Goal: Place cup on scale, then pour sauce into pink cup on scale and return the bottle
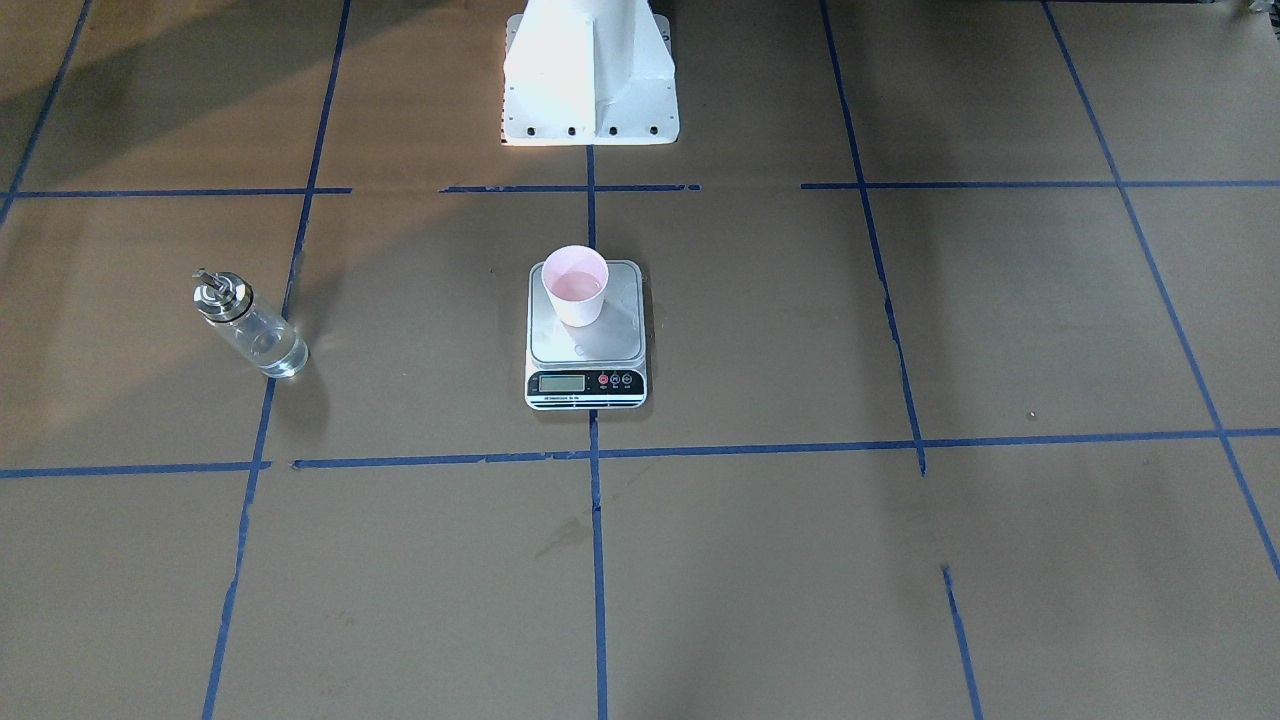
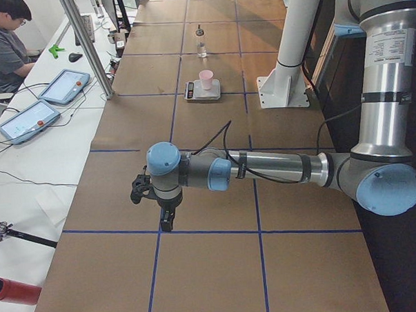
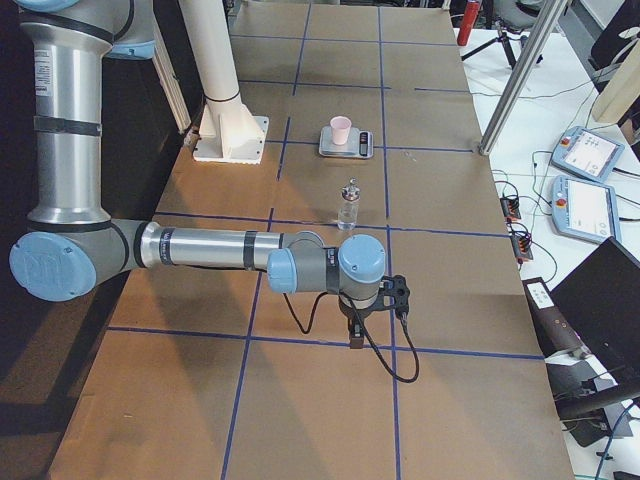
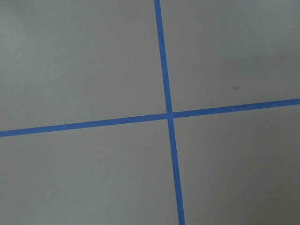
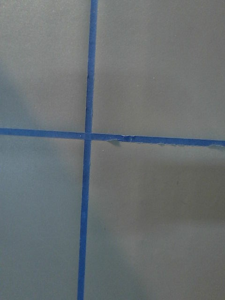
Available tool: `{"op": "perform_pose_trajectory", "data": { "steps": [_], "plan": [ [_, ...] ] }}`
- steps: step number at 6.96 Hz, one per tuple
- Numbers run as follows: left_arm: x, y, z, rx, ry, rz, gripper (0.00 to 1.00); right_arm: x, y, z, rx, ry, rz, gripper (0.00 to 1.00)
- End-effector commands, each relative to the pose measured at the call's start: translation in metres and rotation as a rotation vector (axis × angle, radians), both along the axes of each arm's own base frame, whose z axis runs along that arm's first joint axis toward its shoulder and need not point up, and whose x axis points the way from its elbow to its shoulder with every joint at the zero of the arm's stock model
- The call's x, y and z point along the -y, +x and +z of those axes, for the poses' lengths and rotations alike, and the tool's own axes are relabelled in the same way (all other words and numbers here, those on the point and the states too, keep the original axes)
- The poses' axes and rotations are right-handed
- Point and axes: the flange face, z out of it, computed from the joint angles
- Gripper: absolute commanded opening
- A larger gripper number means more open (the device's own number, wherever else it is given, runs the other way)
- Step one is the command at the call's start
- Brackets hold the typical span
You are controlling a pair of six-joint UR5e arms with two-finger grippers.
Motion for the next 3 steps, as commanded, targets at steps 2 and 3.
{"op": "perform_pose_trajectory", "data": {
  "steps": [2, 3],
  "plan": [
    [-0.0020, 0.0000, 0.0021, 0.000, -0.004, 0.000, 1.00, 0.0006, -0.0001, -0.0021, 0.002, 0.005, -0.001, 1.00],
    [-0.0027, -0.0001, 0.0036, 0.001, -0.002, 0.006, 1.00, 0.0000, -0.0006, -0.0029, 0.009, 0.006, -0.002, 1.00]
  ]
}}
